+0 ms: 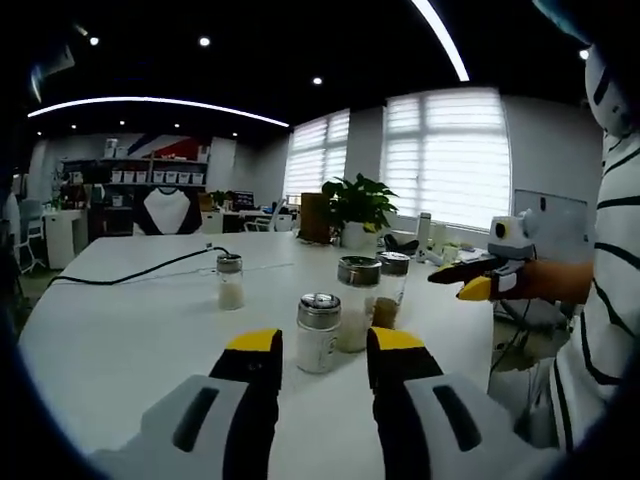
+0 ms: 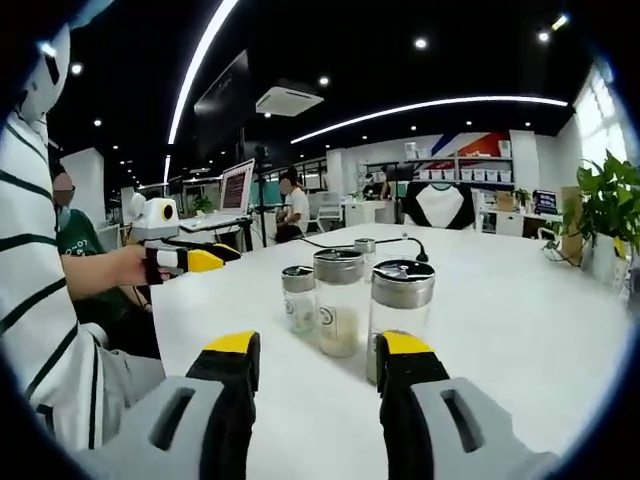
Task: Rotate the seasoning bottle until the label or dispensing opening points toward the visible target arrow and the bottle remains upright within the marked orientation range
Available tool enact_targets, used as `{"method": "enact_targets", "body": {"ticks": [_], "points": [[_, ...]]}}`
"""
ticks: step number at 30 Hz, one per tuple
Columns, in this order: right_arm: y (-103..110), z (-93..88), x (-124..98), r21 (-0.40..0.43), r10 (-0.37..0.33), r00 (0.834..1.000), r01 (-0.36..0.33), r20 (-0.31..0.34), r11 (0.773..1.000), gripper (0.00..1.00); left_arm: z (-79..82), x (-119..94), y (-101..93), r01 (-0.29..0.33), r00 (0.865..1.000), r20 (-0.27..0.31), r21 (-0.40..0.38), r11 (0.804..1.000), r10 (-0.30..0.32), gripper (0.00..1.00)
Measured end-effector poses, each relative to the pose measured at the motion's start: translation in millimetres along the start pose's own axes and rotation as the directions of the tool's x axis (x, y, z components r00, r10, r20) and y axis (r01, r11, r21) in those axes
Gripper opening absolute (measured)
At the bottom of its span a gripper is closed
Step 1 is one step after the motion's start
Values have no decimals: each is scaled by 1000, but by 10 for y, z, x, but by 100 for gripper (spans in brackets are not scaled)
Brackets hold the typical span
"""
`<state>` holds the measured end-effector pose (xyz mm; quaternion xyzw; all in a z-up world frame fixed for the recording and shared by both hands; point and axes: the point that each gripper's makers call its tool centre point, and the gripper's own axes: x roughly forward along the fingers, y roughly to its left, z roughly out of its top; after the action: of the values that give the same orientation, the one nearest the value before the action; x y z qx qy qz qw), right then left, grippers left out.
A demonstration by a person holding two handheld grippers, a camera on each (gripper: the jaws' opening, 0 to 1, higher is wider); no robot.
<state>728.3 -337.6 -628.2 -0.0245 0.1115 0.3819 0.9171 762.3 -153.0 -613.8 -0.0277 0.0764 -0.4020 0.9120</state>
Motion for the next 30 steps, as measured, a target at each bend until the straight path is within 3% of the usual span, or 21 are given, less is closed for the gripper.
{"method": "enact_targets", "body": {"ticks": [11, 14, 19, 27, 30], "points": [[0, 17, 8, -19, 2, 1000, -1, 27, 1000, 59, 15, 76, 67, -26, 1000, 12, 19, 999, 25, 53], [8, 48, 21, -21, 3, 999, -2, 50, 1000, 68, 23, 79, 104, -36, 999, 15, 17, 999, 36, 59], [1, 73, 29, -27, -2, 998, 4, 64, 1000, 73, 56, 116, 221, -64, 998, 27, 22, 998, 63, 74], [-38, 62, 11, -34, -22, 997, 25, 73, 999, 91, 227, 253, 372, -89, 993, 77, 46, 995, 86, 100], [-66, 53, 9, -37, -37, 997, 40, 73, 999, 96, 235, 309, 416, -85, 994, 77, 52, 995, 81, 100]]}}
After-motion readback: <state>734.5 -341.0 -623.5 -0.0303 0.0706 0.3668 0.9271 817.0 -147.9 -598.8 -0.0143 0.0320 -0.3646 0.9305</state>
